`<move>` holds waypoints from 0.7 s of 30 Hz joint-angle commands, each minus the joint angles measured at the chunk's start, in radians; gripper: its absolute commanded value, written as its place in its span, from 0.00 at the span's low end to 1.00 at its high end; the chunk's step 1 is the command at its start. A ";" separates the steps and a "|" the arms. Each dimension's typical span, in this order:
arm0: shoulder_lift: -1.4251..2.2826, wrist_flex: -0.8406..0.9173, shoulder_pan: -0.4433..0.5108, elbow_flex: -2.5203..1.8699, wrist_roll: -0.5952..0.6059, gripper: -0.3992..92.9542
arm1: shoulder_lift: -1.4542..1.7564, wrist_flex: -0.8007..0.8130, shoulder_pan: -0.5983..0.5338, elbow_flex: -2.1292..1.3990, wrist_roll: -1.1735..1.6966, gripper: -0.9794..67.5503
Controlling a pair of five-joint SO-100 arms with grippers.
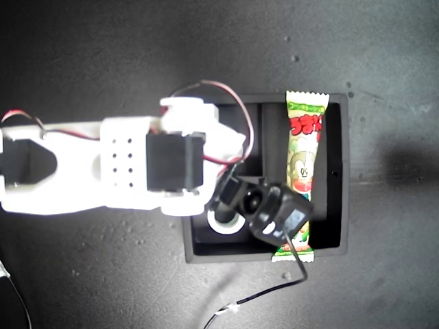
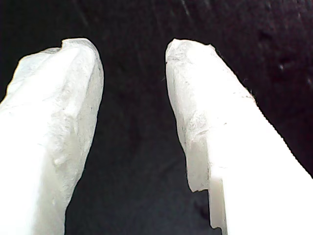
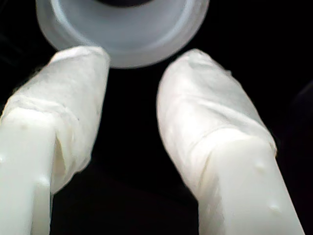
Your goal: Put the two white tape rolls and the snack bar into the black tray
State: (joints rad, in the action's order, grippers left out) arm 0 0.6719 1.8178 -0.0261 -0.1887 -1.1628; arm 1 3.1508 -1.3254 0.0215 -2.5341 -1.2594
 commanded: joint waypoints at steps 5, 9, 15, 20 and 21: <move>0.018 0.015 -0.008 0.049 0.020 0.13 | -0.005 0.021 -0.006 0.002 0.020 0.14; 0.144 0.017 -0.014 -0.011 0.049 0.13 | -0.005 0.021 -0.006 0.003 0.020 0.14; 0.603 0.017 -0.054 -0.371 0.067 0.11 | -0.005 -0.025 -0.011 0.043 0.011 0.14; 0.991 -0.032 -0.063 -0.750 0.015 0.08 | 0.040 -0.110 0.025 0.023 -0.026 0.13; 1.094 -0.087 -0.067 -0.882 0.006 0.07 | 0.058 -0.095 0.018 -0.002 -0.028 0.12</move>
State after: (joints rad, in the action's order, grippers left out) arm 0 1.4680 1.8132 -0.0767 -0.8161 -1.1244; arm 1 3.1677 -1.4251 0.0445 -2.5234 -1.2778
